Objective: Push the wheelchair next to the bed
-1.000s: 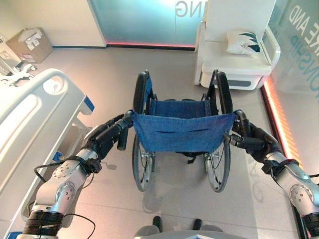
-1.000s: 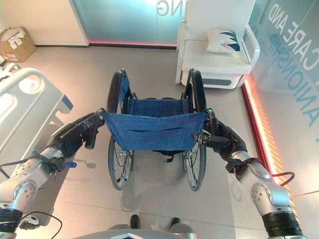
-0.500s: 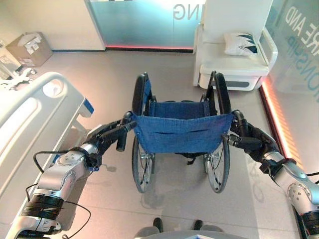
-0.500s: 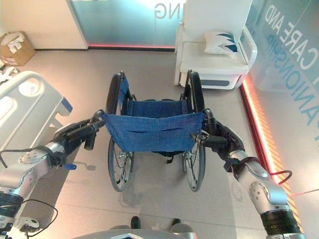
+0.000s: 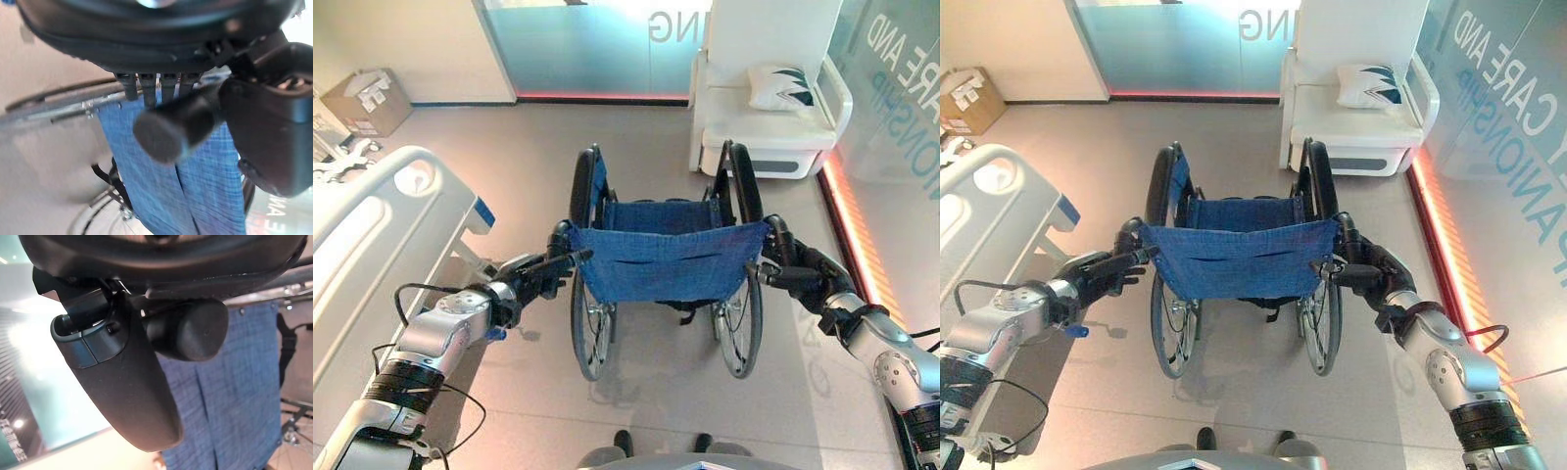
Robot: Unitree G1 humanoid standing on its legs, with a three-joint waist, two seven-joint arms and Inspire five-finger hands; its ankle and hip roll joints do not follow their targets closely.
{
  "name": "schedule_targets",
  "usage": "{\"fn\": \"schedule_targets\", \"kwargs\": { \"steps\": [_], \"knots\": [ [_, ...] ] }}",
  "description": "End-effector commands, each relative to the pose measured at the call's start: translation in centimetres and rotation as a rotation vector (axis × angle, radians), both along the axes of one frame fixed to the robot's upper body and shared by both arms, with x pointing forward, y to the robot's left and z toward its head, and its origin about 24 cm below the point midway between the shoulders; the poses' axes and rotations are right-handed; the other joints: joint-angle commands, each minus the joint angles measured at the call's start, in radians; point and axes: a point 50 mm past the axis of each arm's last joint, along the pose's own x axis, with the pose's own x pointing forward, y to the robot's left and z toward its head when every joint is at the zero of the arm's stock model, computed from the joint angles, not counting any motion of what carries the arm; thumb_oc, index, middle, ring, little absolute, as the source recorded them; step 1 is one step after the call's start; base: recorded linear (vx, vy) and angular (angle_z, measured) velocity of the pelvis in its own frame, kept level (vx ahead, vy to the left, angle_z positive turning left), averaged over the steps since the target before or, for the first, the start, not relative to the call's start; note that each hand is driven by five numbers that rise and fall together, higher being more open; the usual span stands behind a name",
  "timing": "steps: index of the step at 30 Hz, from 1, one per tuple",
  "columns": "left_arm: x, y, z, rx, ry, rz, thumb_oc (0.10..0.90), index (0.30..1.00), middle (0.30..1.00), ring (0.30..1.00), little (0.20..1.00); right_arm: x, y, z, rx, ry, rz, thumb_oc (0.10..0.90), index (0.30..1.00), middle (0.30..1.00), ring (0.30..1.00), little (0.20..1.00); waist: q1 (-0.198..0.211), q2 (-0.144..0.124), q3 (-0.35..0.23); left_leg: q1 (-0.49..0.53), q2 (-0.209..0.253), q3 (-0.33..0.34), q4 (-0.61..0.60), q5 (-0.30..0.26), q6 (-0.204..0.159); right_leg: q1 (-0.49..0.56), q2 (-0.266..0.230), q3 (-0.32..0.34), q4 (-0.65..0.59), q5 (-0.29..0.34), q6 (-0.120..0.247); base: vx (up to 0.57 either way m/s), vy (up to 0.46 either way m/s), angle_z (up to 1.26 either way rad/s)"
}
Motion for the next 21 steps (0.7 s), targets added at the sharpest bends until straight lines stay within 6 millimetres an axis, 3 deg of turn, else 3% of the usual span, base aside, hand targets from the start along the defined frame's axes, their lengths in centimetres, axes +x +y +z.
{"fn": "schedule_targets", "kwargs": {
  "steps": [1, 6, 7, 8, 9, 11, 14, 15, 20, 21],
  "knots": [
    [2.4, -2.3, 3.7, -0.121, -0.235, -0.025, 0.800, 0.900, 0.900, 0.900, 0.900, 2.4, 4.9, 4.7, 0.108, -0.264, 0.216, 0.800, 0.900, 0.900, 0.900, 0.900, -0.001, -0.034, -0.055, -0.006, -0.018, 0.069, 0.003, -0.010, -0.029, -0.022, 0.019, 0.013, 0.024, 0.016, 0.023, 0.00, 0.000, 0.00],
    [2.0, -4.1, 3.8, -0.192, -0.305, -0.040, 0.800, 0.900, 0.900, 0.900, 0.900, 2.2, 5.2, 4.3, 0.111, -0.263, 0.223, 0.800, 0.900, 0.900, 0.900, 0.900, 0.003, -0.041, -0.051, -0.007, -0.016, 0.068, 0.003, -0.009, -0.030, -0.021, 0.020, 0.015, 0.024, 0.017, 0.021, 0.00, 0.000, 0.00],
    [2.0, -4.3, 3.8, -0.196, -0.307, -0.040, 0.737, 0.806, 0.806, 0.806, 0.806, 2.2, 5.3, 4.3, 0.111, -0.263, 0.224, 0.800, 0.900, 0.900, 0.900, 0.900, 0.004, -0.041, -0.051, -0.006, -0.016, 0.068, 0.003, -0.009, -0.030, -0.021, 0.020, 0.015, 0.024, 0.016, 0.021, 0.00, 0.000, 0.00],
    [2.0, -4.5, 3.8, -0.203, -0.311, -0.040, 0.596, 0.594, 0.594, 0.594, 0.594, 2.2, 5.4, 4.3, 0.111, -0.263, 0.226, 0.800, 0.900, 0.900, 0.900, 0.900, 0.005, -0.042, -0.050, -0.007, -0.016, 0.067, 0.003, -0.009, -0.030, -0.021, 0.020, 0.015, 0.024, 0.016, 0.021, 0.00, 0.000, 0.00],
    [1.9, -4.9, 3.7, -0.228, -0.309, -0.043, 0.571, 0.556, 0.556, 0.556, 0.556, 2.3, 5.5, 4.3, 0.113, -0.261, 0.230, 0.800, 0.900, 0.900, 0.900, 0.900, 0.006, -0.044, -0.052, -0.007, -0.015, 0.067, 0.003, -0.009, -0.030, -0.021, 0.020, 0.013, 0.024, 0.016, 0.021, 0.00, 0.000, 0.00],
    [1.9, -5.4, 3.6, -0.266, -0.294, -0.044, 0.563, 0.545, 0.545, 0.545, 0.545, 2.3, 5.5, 4.3, 0.112, -0.258, 0.234, 0.800, 0.900, 0.900, 0.900, 0.900, 0.006, -0.045, -0.052, -0.007, -0.015, 0.066, 0.003, -0.008, -0.030, -0.021, 0.020, 0.012, 0.025, 0.016, 0.020, 0.00, 0.000, 0.00],
    [1.7, -6.4, 3.3, -0.332, -0.269, -0.065, 0.460, 0.389, 0.389, 0.389, 0.389, 2.3, 5.7, 4.2, 0.100, -0.249, 0.248, 0.800, 0.900, 0.900, 0.900, 0.900, 0.007, -0.048, -0.052, -0.005, -0.015, 0.065, 0.003, -0.009, -0.031, -0.017, 0.021, 0.011, 0.023, 0.017, 0.020, 0.00, 0.000, 0.00],
    [1.7, -6.9, 3.3, -0.336, -0.276, -0.081, 0.400, 0.300, 0.300, 0.300, 0.300, 2.4, 5.8, 4.2, 0.093, -0.245, 0.256, 0.800, 0.900, 0.900, 0.900, 0.900, 0.007, -0.049, -0.052, -0.004, -0.014, 0.066, 0.003, -0.009, -0.031, -0.016, 0.021, 0.010, 0.023, 0.017, 0.020, 0.00, 0.000, 0.00],
    [1.8, -7.3, 3.4, -0.320, -0.283, -0.101, 0.400, 0.300, 0.300, 0.300, 0.300, 2.6, 6.1, 4.3, 0.078, -0.237, 0.275, 0.800, 0.900, 0.900, 0.900, 0.900, 0.008, -0.052, -0.053, -0.003, -0.015, 0.064, 0.003, -0.010, -0.031, -0.015, 0.022, 0.010, 0.022, 0.018, 0.021, 0.00, 0.000, 0.00],
    [1.9, -7.4, 3.4, -0.310, -0.284, -0.100, 0.400, 0.300, 0.300, 0.300, 0.300, 2.7, 6.2, 4.5, 0.074, -0.237, 0.288, 0.748, 0.822, 0.822, 0.822, 0.822, 0.009, -0.053, -0.055, -0.002, -0.019, 0.056, 0.003, -0.012, -0.030, -0.013, 0.023, 0.015, 0.019, 0.018, 0.020, 0.00, 0.000, 0.00]
  ]
}}
